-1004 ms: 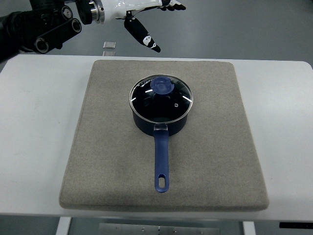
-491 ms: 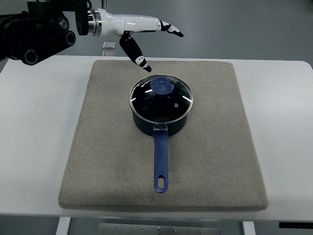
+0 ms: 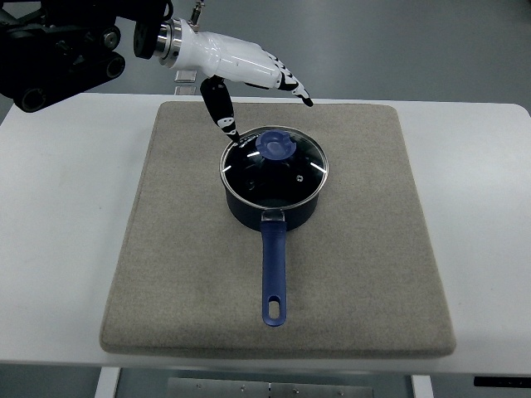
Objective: Open pot lid and place left with left hand
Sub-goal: 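Lower the left hand onto the blue lid knob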
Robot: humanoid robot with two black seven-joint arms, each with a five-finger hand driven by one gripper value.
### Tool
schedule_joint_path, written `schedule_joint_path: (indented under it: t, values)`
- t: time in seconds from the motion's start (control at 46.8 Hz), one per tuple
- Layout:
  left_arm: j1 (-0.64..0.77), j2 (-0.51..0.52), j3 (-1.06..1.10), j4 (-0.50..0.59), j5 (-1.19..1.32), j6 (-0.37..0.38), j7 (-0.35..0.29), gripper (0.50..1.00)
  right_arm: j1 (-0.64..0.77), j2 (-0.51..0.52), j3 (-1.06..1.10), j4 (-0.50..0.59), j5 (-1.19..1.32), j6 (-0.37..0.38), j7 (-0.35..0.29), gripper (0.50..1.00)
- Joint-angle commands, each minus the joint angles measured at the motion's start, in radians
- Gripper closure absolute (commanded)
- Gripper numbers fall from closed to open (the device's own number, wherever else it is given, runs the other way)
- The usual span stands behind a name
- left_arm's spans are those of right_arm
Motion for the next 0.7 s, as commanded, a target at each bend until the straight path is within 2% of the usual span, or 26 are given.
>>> schedule_joint_path:
  t: [0.0,0.192,0.406,0.577,0.684]
  values:
    - [-0.007,-0.002,0.002,-0.004,0.016,-0.03,0.0,0.523,0.0,0.0,0.0,0.0,-0.001,0.0,0.0,0.583]
    - [-0.006,-0.035,0.001,0.004,0.09,-0.032,0.0,0.525,0.0,0.0,0.0,0.0,-0.001,0.0,0.0,0.583]
    - [0.003,-0.104,0.001,0.077,0.087,-0.032,0.0,0.521,0.0,0.0,0.0,0.0,0.0,0.0,0.0,0.583]
    - [0.006,-0.113,0.002,0.064,0.088,-0.039,0.0,0.519,0.0,0.0,0.0,0.0,-0.001,0.0,0.0,0.583]
    - [0.008,-0.113,0.01,0.047,0.09,-0.07,0.0,0.519,0.001,0.0,0.0,0.0,0.0,0.0,0.0,0.583]
